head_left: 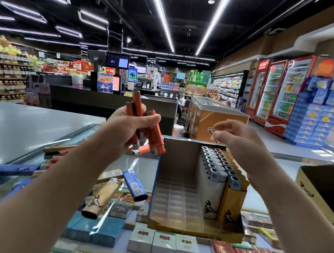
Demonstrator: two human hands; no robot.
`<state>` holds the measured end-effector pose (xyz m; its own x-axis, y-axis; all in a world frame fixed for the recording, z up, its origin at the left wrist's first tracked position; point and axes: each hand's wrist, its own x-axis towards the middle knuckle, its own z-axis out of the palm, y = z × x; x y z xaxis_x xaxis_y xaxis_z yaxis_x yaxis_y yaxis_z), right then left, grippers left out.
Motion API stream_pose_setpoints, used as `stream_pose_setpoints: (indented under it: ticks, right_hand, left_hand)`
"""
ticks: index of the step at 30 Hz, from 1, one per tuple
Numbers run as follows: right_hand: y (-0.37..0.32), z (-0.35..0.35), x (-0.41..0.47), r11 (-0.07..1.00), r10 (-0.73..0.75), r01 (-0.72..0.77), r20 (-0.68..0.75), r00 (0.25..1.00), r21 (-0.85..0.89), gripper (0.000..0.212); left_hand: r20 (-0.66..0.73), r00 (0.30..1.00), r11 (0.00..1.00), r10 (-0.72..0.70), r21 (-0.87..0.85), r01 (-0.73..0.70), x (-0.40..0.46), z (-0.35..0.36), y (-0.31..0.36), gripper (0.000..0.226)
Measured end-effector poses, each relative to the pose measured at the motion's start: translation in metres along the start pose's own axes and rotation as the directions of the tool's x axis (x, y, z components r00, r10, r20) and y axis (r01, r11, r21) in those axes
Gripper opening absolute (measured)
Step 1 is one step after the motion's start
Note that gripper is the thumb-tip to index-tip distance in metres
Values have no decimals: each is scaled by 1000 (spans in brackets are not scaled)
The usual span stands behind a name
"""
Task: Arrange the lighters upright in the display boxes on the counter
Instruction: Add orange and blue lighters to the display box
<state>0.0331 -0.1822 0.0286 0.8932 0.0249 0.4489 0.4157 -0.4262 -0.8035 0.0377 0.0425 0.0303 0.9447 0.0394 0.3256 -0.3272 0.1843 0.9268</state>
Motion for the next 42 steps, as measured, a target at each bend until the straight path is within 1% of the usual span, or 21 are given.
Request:
stream_pose_setpoints:
  ticks: [1, 2, 3, 4, 6, 8, 10, 13, 15, 17, 18, 20, 22, 24, 26, 27, 30, 33, 36, 39, 42]
  right_hand:
    - [-4, 0, -2, 991, -130, 130, -4, 991, -14, 14]
    - [-9, 1, -6, 965, -256, 257, 26, 966, -43, 21]
    - [-14, 4, -10, 927, -360, 366, 85, 929, -85, 29]
    - [-18, 7, -14, 883, -430, 451, 155, 889, -134, 39]
    - [-22, 14, -20, 798, -497, 558, 273, 823, -228, 51]
    - [-24, 18, -22, 755, -510, 596, 324, 796, -274, 52]
    - [-25, 18, -22, 739, -531, 617, 332, 780, -268, 43]
    - [-28, 19, -24, 734, -571, 643, 313, 759, -220, 30]
    - [-29, 18, -23, 752, -583, 635, 272, 765, -176, 26]
    - [-28, 15, -20, 783, -571, 604, 215, 792, -148, 22]
    - [-27, 13, -17, 807, -552, 576, 177, 815, -134, 23]
    - [-22, 10, -13, 865, -486, 496, 122, 866, -74, 25]
    - [-18, 7, -11, 916, -399, 402, 125, 908, 2, 26]
    - [-16, 6, -8, 940, -335, 341, 156, 929, -15, 29]
    - [-15, 7, -1, 936, -307, 330, 172, 936, -124, 28]
    - [-17, 8, 3, 928, -297, 328, 177, 938, -177, 24]
    - [-23, 13, 15, 891, -263, 331, 241, 934, -311, 9]
    - [-32, 23, 24, 818, -225, 366, 340, 913, -444, 9]
    - [-39, 36, 29, 779, -148, 363, 411, 899, -512, 16]
    - [-43, 47, 33, 759, -116, 347, 410, 905, -551, 21]
    - [-42, 55, 36, 756, -92, 324, 398, 913, -569, 19]
  left_hand:
    - [18, 1000, 999, -12, -41, 13, -2, 5, 0, 25]
    - [38, 999, 997, -23, -71, 25, -3, 8, -1, 28]
    - [47, 998, 995, -33, -92, 37, -4, 10, -3, 30]
    - [43, 998, 993, -45, -107, 49, -4, 12, -5, 31]
    - [37, 997, 990, -65, -124, 70, -3, 15, -9, 28]
    - [72, 994, 987, -82, -130, 91, -4, 18, -13, 22]
    - [129, 988, 989, -89, -105, 102, -6, 21, -15, 20]
    - [217, 971, 987, -103, -102, 127, -11, 27, -17, 19]
    - [219, 969, 986, -118, -86, 140, -12, 29, -17, 23]
    - [151, 982, 994, -112, -2, 113, -9, 28, -17, 27]
    - [102, 991, 994, -89, 70, 82, -7, 25, -18, 26]
    - [24, 1000, 957, -5, 290, -3, -2, 18, -21, 25]
    - [24, 999, 867, 49, 496, -54, 3, 10, -23, 22]
    - [59, 998, 818, -30, 575, -9, 6, 5, -24, 19]
    - [100, 984, 806, -146, 589, 60, 8, 3, -25, 22]
    - [120, 976, 802, -184, 592, 79, 8, 3, -25, 22]
    - [174, 956, 786, -236, 613, 82, 9, 3, -27, 17]
    - [194, 945, 759, -263, 646, 79, 11, 4, -28, 15]
    - [198, 940, 762, -277, 642, 89, 12, 2, -28, 11]
    - [216, 927, 785, -306, 608, 118, 12, -1, -27, 8]
    - [241, 911, 801, -336, 582, 141, 12, -5, -25, 10]
